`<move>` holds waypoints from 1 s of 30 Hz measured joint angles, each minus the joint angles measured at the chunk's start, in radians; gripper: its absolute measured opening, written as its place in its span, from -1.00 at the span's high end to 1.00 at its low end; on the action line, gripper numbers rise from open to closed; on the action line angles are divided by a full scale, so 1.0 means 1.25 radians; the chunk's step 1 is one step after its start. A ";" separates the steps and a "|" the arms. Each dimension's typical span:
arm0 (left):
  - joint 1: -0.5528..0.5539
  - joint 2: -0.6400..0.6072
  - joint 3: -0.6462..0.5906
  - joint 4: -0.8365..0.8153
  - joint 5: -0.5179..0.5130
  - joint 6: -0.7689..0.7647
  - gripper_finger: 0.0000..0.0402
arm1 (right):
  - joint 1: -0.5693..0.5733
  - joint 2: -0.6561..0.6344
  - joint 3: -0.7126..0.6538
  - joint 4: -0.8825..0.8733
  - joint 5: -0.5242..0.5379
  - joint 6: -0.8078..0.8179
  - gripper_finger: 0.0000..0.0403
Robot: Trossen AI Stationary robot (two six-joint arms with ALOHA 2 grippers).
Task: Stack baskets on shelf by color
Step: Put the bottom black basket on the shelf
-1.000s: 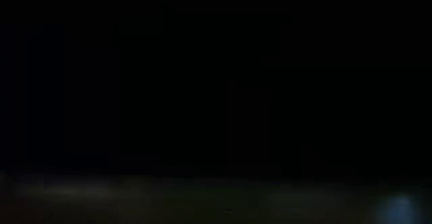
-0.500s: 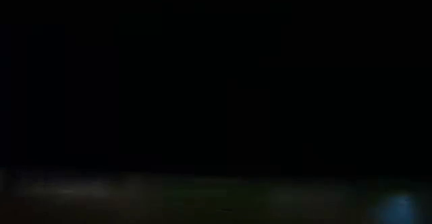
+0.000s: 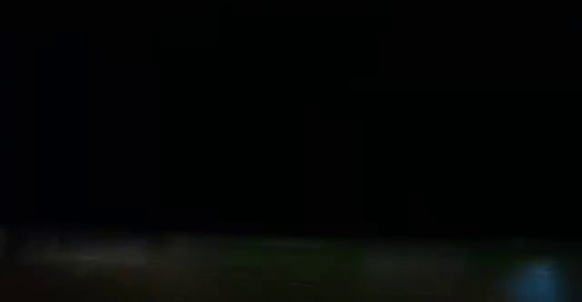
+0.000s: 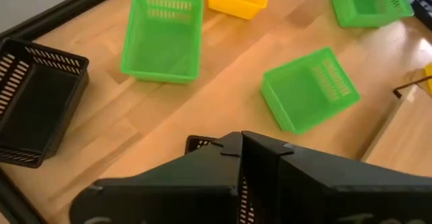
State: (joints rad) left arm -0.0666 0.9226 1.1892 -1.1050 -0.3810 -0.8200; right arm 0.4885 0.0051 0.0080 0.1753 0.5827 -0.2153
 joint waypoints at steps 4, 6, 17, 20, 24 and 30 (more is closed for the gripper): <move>0.000 0.001 0.000 -0.001 -0.001 0.011 1.00 | 0.000 0.000 0.000 0.000 0.000 0.000 0.94; 0.000 0.001 0.000 -0.001 -0.001 0.008 1.00 | 0.000 0.000 0.000 0.000 0.000 0.000 0.94; 0.001 0.016 0.000 -0.013 0.036 -0.118 0.76 | 0.000 0.000 0.000 0.000 0.000 0.000 0.94; 0.001 0.031 0.000 -0.027 0.054 -0.139 0.63 | 0.000 0.000 0.000 0.000 0.000 0.001 0.94; 0.001 0.061 0.000 -0.027 0.053 -0.129 0.55 | 0.000 0.000 0.000 0.000 0.000 0.000 0.94; 0.004 0.118 0.000 -0.051 0.045 -0.147 0.55 | 0.000 0.000 0.000 0.000 0.000 0.000 0.94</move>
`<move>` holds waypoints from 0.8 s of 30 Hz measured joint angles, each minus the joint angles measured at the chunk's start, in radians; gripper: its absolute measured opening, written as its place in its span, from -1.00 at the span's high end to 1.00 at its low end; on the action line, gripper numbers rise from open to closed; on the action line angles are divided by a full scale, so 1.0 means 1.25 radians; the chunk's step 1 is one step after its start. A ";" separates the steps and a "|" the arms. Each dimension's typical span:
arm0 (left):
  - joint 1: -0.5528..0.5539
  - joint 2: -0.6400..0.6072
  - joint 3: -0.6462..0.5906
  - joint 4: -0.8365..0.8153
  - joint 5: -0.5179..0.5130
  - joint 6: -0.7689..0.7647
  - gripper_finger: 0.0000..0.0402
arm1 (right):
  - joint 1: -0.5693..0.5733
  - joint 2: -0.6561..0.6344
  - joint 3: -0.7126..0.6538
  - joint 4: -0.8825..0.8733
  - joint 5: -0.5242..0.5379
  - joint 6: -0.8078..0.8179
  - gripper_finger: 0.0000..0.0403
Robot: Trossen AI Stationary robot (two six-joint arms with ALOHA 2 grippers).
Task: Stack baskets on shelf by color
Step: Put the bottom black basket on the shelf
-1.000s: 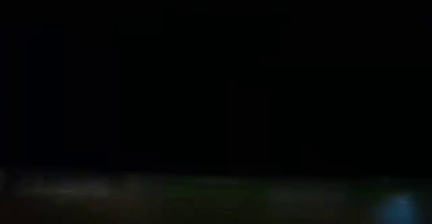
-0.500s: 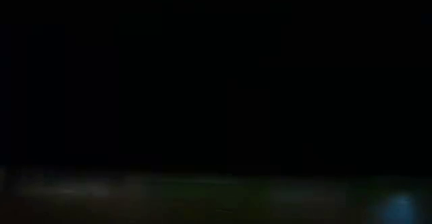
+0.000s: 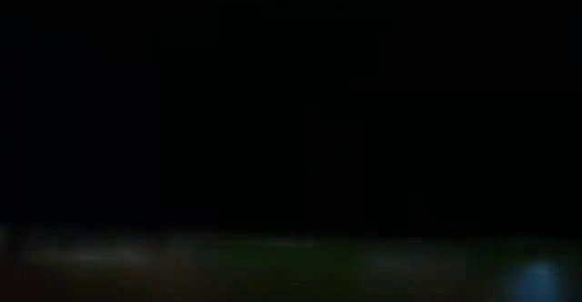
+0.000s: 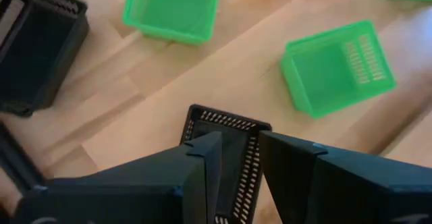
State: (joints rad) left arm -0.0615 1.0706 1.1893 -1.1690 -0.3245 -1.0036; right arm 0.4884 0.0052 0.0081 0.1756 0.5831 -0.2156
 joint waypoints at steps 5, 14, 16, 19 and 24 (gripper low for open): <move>0.035 0.062 0.000 -0.060 0.051 -0.077 0.55 | 0.000 0.001 0.017 -0.003 0.001 -0.005 0.94; 0.064 0.134 0.001 -0.089 0.067 -0.049 0.55 | 0.000 0.053 0.138 -0.142 0.080 -0.023 0.94; 0.071 0.140 -0.002 -0.097 0.070 -0.048 0.55 | 0.000 0.085 0.175 -0.161 0.092 -0.023 0.94; 0.081 0.150 0.001 -0.104 0.084 -0.048 0.55 | 0.000 0.137 0.230 -0.184 0.116 -0.023 0.94; 0.105 0.174 -0.006 -0.104 0.148 -0.070 0.55 | 0.000 0.229 0.319 -0.224 0.127 -0.023 0.94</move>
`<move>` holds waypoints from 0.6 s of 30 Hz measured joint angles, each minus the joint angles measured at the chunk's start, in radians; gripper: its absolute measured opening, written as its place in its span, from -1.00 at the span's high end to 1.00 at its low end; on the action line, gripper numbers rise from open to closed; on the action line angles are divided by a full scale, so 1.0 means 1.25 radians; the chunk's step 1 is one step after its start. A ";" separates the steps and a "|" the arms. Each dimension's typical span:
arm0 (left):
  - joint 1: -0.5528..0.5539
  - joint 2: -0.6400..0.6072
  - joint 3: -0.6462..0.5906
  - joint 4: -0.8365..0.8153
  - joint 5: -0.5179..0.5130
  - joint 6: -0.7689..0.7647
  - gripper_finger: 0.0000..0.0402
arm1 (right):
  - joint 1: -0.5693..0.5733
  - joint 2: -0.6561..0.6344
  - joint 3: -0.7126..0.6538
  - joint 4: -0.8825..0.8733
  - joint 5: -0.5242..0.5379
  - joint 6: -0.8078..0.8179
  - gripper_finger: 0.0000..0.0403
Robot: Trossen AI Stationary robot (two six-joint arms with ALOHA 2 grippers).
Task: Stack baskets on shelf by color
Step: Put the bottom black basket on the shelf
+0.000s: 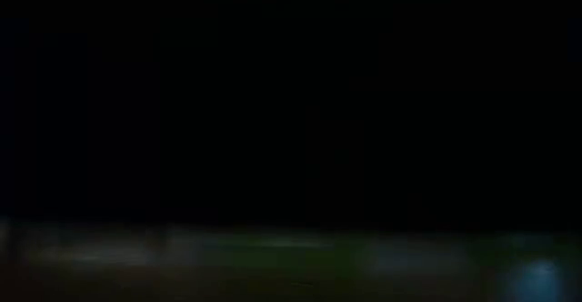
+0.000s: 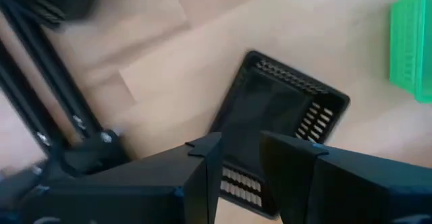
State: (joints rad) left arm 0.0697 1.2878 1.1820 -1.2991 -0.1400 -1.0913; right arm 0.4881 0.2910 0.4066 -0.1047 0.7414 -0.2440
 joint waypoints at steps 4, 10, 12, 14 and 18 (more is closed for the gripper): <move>0.009 0.019 -0.037 0.014 0.008 -0.004 0.55 | 0.000 0.057 0.051 -0.007 0.000 0.000 0.94; 0.027 0.044 -0.110 0.047 0.013 0.034 0.55 | 0.000 0.113 0.098 -0.013 0.000 0.000 0.94; 0.031 0.044 -0.126 0.074 0.024 0.051 0.55 | 0.000 0.124 0.106 -0.021 0.000 0.001 0.94; 0.033 0.050 -0.150 0.118 0.038 0.073 0.55 | 0.000 0.133 0.109 -0.027 0.000 0.002 0.94; 0.033 0.049 -0.190 0.166 0.038 0.109 0.55 | 0.000 0.144 0.110 -0.026 0.000 0.002 0.94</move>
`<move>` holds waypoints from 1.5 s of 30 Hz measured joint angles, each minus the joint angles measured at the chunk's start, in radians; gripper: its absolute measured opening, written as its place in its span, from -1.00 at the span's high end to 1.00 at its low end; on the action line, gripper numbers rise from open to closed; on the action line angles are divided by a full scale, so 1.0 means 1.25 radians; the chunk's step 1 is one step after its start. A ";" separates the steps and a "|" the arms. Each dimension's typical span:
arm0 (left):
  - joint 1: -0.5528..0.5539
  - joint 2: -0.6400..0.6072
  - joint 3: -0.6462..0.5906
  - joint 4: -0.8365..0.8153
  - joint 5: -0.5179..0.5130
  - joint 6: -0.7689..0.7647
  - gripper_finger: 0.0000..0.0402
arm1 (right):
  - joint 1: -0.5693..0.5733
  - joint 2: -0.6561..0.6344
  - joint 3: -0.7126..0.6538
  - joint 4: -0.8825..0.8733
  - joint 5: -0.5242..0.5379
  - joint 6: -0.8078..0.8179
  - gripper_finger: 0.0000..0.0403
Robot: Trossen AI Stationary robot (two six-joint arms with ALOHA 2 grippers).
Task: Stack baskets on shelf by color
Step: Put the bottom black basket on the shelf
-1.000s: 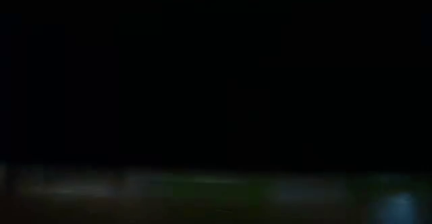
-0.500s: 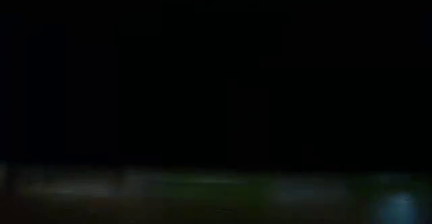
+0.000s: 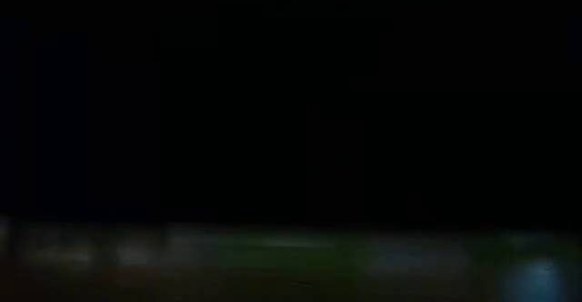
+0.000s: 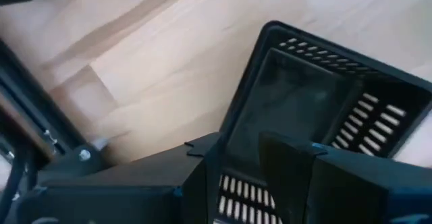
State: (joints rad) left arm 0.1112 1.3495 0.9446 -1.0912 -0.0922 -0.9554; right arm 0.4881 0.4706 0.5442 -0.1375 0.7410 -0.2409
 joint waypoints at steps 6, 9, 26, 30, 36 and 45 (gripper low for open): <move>0.000 0.001 -0.055 0.047 -0.002 0.019 0.55 | 0.000 0.005 0.000 0.000 0.000 0.000 0.94; 0.000 0.001 -0.073 0.068 -0.002 0.019 0.55 | 0.000 0.004 0.000 0.001 0.000 0.000 0.94; 0.000 0.001 -0.203 0.221 0.001 0.021 0.56 | 0.000 0.004 0.000 -0.001 0.000 0.000 0.94; 0.000 0.001 -0.210 0.222 0.004 0.021 0.65 | 0.000 0.004 0.000 -0.002 0.000 -0.001 0.94; 0.000 0.001 -0.210 0.229 0.007 0.021 0.96 | 0.000 0.004 0.000 -0.002 0.000 -0.002 0.94; -0.018 0.000 -0.158 0.234 0.010 0.076 1.00 | 0.000 0.004 0.000 -0.002 0.000 0.020 0.94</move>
State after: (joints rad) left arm 0.0884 1.3499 0.7473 -0.7993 -0.0799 -0.8605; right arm 0.4881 0.4759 0.5442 -0.1394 0.7410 -0.2153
